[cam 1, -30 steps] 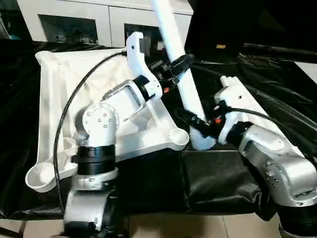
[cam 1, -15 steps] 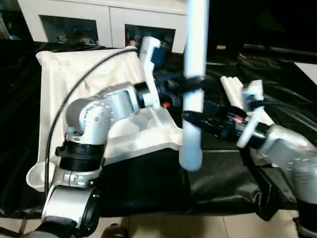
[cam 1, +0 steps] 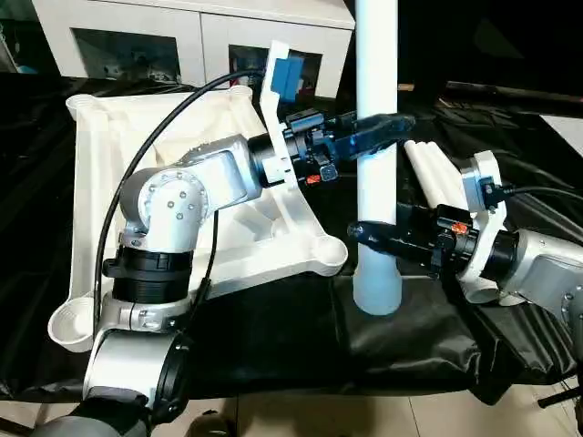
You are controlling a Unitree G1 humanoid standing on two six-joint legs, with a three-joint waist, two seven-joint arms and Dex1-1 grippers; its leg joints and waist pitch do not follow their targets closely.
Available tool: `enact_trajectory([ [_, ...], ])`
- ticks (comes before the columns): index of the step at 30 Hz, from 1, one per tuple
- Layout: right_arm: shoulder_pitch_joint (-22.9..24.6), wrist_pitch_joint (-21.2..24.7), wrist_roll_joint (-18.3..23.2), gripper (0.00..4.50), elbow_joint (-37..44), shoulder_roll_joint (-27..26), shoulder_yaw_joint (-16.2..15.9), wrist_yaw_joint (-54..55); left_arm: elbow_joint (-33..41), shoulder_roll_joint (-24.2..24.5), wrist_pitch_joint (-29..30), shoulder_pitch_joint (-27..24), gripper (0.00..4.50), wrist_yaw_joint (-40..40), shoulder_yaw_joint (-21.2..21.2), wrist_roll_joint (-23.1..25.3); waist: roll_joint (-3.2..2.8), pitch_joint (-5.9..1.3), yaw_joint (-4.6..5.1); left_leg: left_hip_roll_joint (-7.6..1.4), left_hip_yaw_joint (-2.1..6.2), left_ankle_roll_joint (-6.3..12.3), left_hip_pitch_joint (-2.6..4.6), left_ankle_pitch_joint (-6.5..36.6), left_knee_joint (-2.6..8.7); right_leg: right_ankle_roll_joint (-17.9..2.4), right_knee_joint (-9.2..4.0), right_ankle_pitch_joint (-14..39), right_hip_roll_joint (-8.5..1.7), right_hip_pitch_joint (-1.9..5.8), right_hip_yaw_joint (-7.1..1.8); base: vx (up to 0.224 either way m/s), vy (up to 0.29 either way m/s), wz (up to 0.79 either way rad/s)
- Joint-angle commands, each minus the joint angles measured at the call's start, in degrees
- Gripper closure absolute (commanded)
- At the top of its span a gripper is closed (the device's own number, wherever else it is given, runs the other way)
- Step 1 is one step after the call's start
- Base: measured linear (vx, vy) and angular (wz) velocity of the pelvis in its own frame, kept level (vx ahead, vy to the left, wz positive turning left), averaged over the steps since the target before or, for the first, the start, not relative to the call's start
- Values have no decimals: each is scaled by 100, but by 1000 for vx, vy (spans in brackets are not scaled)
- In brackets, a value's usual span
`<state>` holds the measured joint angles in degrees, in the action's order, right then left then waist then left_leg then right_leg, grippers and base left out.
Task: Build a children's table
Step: Pick table leg
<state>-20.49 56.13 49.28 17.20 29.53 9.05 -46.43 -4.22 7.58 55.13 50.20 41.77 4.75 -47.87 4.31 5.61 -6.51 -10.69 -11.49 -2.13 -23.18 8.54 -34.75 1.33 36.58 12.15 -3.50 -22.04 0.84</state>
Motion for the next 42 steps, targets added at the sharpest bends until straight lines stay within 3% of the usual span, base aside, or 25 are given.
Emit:
enact_trajectory([
  [1, -36, 89, 79, 131, -39, 109, 31, 14, -1, -23, 51, 159, 271, 59, 24, -147, 46, -485, -4, -227, 114, -168, 215, 798, 367, -1112, -458, 997, -416, 168, -160, 0, 0, 0],
  [5, -16, 169, 89, 143, -54, 112, 1, -12, -17, -73, 105, 162, 271, 10, 122, -252, 50, -485, -4, -223, 111, -151, 212, 779, 365, -1121, -460, 972, -413, 171, -161, 0, 0, 0],
  [6, -6, 175, 97, 171, -48, 119, -12, -10, -28, -77, 105, 163, 271, -9, 134, -266, 52, -487, -7, -227, 113, -156, 213, 769, 366, -1117, -458, 976, -419, 174, -160, 0, 0, 0],
  [18, 28, 150, 128, 257, 22, 75, -96, 67, -57, -139, 143, 149, 271, -121, 225, -331, 54, -483, -8, -229, 114, -175, 213, 794, 368, -1085, -465, 1026, -422, 169, -164, 0, 0, 0],
  [21, -52, -56, -111, 262, -37, -32, -114, 324, -20, -136, 100, 103, 271, -175, 143, -228, 49, -478, 0, -234, 119, -203, 213, 820, 376, -1067, -469, 1076, -423, 156, -159, 0, 0, 0],
  [24, -142, -358, -519, 264, 10, -122, -295, 625, -168, -209, 8, 132, 201, -776, 57, 197, 55, -478, 12, -243, 123, -251, 211, 816, 381, -1015, -474, 1095, -427, 153, -164, 0, 0, 0],
  [26, -258, -550, -883, 264, 82, -306, -523, 1046, -105, -325, -217, 45, 199, -1160, -67, 530, 47, -478, 29, -237, 131, -309, 214, 828, 388, -953, -477, 1139, -417, 147, -165, 0, 0, 0],
  [31, -427, -725, -1357, 264, 12, -485, -797, 1513, 16, -529, -513, -101, 158, -1821, -229, 1042, 49, -488, 37, -238, 135, -327, 200, 786, 392, -867, -463, 918, -406, 164, -170, 0, 0, 0],
  [34, -508, -840, -1521, 264, -25, -600, -866, 1693, 95, -689, -527, -170, 158, -2217, -183, 1120, 53, -501, 30, -225, 123, -259, 204, 705, 376, -903, -442, 676, -399, 170, -171, 0, 0, 0],
  [38, -596, -933, -1688, 264, -43, -741, -945, 1899, 109, -898, -569, -172, 192, -2700, 59, 1173, 64, -499, 45, -228, 123, -220, 201, 697, 366, -973, -434, 599, -397, 176, -168, 0, 0, 0],
  [42, -621, -965, -1742, 264, -49, -759, -987, 1912, 61, -861, -619, -104, 218, -2720, 249, 1107, 83, -482, 42, -223, 121, -205, 211, 778, 375, -877, -460, 817, -390, 162, -170, 0, 0, 0],
])
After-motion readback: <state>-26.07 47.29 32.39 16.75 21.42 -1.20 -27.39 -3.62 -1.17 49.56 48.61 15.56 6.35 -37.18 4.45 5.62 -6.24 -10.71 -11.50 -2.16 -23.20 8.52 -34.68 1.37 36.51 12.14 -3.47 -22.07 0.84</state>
